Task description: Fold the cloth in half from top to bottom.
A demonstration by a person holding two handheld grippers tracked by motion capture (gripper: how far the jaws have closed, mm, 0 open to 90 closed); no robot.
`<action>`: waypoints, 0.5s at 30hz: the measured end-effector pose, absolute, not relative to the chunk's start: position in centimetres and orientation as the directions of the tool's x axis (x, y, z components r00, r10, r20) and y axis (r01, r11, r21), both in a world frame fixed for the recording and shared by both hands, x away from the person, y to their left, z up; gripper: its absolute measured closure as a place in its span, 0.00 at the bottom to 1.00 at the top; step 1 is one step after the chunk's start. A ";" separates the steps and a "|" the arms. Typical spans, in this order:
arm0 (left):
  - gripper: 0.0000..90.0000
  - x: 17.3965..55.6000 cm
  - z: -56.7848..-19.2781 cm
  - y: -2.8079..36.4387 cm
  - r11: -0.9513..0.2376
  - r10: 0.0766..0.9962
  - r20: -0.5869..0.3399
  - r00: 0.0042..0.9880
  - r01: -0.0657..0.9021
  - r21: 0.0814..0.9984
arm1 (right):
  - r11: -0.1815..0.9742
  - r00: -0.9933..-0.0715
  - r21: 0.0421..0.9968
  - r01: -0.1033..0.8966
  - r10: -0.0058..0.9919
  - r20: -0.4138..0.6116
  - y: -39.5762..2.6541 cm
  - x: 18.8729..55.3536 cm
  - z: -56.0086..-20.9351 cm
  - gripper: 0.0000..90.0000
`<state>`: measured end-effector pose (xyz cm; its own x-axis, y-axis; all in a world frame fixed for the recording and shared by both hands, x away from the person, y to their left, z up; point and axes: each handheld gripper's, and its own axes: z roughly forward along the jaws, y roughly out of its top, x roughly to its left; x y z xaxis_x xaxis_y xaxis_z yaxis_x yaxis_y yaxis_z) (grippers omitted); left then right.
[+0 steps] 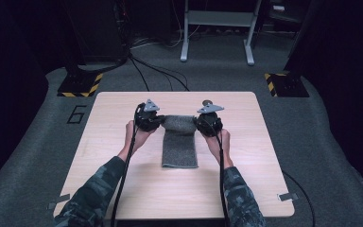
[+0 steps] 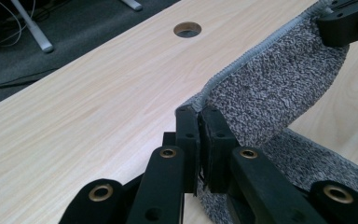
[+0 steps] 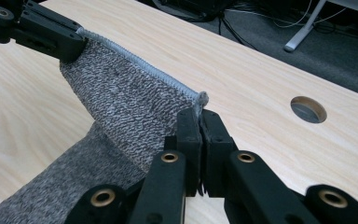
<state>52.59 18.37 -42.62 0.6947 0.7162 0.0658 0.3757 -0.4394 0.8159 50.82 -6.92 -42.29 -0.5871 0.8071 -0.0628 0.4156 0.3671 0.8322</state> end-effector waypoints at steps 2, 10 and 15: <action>0.96 52.3 -42.6 18.4 -0.443 0.708 0.064 0.703 0.373 0.815 | 0.374 -0.592 0.831 0.411 0.803 -0.069 -7.0 50.4 -42.4 0.98; 0.96 50.5 -42.3 18.5 -0.484 0.676 0.085 0.732 0.355 0.800 | 0.370 -0.608 0.837 0.404 0.792 -0.057 -7.2 48.5 -42.7 0.97; 0.95 49.2 -43.1 18.6 -0.506 0.656 0.086 0.750 0.353 0.787 | 0.399 -0.630 0.830 0.390 0.773 -0.076 -7.0 47.0 -43.7 0.97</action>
